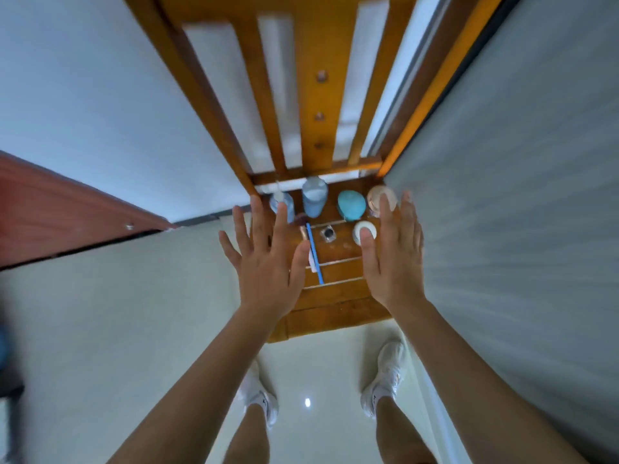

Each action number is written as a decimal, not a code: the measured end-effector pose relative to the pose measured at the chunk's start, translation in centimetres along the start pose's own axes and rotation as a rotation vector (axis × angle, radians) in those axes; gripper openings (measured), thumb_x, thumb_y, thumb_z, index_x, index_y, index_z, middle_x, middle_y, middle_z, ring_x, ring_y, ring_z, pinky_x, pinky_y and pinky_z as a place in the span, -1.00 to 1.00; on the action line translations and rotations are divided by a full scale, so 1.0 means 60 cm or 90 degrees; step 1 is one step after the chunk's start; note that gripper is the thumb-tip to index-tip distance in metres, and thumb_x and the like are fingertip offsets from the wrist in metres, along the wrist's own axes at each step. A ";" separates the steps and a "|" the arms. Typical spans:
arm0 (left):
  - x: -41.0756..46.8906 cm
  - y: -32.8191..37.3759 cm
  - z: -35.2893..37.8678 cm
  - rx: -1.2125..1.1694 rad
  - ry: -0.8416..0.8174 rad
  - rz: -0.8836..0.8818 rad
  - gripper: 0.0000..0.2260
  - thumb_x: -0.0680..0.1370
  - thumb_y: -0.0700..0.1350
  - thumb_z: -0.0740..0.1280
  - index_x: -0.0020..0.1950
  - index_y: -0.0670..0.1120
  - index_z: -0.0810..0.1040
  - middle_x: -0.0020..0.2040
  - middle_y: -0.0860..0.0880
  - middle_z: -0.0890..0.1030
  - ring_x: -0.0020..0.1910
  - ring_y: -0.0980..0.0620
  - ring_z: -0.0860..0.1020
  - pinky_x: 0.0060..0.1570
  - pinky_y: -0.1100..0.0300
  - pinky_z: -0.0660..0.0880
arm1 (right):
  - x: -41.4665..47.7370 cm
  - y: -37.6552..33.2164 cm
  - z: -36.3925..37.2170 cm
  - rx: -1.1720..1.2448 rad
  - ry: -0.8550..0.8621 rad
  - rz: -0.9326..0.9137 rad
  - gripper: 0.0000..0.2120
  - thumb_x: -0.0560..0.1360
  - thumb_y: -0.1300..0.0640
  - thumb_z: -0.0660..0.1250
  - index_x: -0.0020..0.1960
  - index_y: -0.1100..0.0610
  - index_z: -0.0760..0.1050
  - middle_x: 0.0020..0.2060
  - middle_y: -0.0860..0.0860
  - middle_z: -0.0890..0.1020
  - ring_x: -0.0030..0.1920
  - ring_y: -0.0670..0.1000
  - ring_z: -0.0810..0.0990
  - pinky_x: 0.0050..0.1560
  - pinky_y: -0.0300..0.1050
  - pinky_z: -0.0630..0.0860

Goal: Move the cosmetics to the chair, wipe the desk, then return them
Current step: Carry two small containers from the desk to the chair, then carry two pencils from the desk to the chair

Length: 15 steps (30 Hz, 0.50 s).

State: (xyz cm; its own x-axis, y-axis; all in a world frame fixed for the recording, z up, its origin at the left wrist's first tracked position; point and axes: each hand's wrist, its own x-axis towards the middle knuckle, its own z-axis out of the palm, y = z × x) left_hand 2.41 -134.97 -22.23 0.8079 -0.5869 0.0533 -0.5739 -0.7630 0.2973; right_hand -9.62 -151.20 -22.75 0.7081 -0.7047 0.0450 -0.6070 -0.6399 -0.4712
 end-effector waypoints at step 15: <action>-0.113 -0.115 -0.656 0.208 0.380 -0.181 -0.38 0.65 0.28 -0.02 0.63 0.02 0.03 0.63 -0.17 -0.05 0.60 -0.24 -0.09 0.46 -0.38 -0.08 | 0.042 -0.486 -0.339 0.069 0.179 -0.529 -0.33 0.66 -0.25 0.08 0.65 0.04 -0.01 0.62 0.22 0.01 0.63 0.20 -0.03 0.60 0.19 -0.02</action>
State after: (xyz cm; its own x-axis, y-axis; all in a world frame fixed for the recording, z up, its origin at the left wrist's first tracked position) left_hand 6.16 -115.06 12.90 0.8138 -0.1779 0.5533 -0.2664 -0.9603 0.0832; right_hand 2.54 -140.52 9.04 0.7811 -0.0825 0.6189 0.1129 -0.9562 -0.2700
